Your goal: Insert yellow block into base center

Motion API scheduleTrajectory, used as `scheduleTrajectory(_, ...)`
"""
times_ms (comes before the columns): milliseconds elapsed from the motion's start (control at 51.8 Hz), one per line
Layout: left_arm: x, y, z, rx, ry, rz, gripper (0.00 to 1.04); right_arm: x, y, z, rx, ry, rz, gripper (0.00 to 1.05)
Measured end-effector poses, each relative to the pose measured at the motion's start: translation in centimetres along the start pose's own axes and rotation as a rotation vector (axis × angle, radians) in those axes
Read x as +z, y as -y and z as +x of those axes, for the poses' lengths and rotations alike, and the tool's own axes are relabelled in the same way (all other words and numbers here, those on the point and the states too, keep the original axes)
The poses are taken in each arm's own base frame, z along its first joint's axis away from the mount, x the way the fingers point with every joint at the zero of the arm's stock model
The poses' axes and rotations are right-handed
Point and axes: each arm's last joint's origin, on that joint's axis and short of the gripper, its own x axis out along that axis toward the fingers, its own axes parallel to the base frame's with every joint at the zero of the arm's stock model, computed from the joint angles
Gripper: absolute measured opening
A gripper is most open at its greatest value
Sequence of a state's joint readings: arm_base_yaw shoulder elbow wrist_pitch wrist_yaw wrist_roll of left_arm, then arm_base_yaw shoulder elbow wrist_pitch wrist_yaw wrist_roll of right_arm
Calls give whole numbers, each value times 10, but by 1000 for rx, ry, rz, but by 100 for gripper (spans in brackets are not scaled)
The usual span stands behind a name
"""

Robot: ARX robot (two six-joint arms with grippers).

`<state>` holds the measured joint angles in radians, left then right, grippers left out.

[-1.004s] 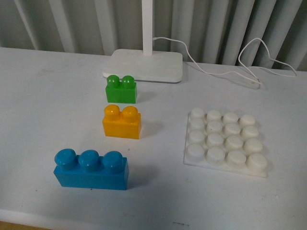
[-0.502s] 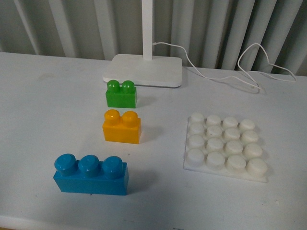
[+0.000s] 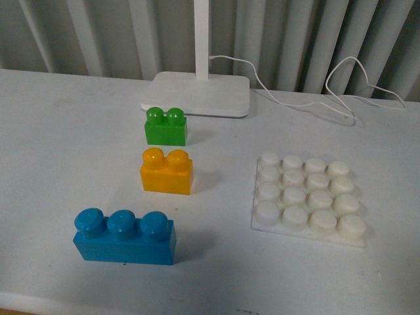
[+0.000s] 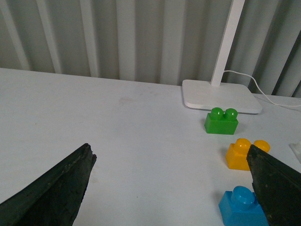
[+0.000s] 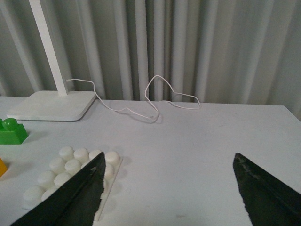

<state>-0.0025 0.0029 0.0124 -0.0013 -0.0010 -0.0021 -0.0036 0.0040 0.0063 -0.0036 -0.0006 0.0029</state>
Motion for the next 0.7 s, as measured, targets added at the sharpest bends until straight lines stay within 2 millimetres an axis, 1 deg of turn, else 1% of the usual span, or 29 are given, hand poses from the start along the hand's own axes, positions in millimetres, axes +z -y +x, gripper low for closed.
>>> scheduleTrajectory(58,0,0,0,0,0,0,98,0,0,0,0,0,0,97)
scheduleTrajectory(77,0,0,0,0,0,0,98,0,0,0,0,0,1,97)
scheduleTrajectory(154,0,0,0,0,0,0,98,0,0,0,0,0,0,95)
scheduleTrajectory(637,0,0,0,0,0,0,98,0,0,0,0,0,0,95)
scheduleTrajectory(676,0,0,0,18,2,-1,98,0,0,0,0,0,0,95)
scheduleTrajectory(695,1,0,1,59,11,-7,98,0,0,0,0,0,0,95)
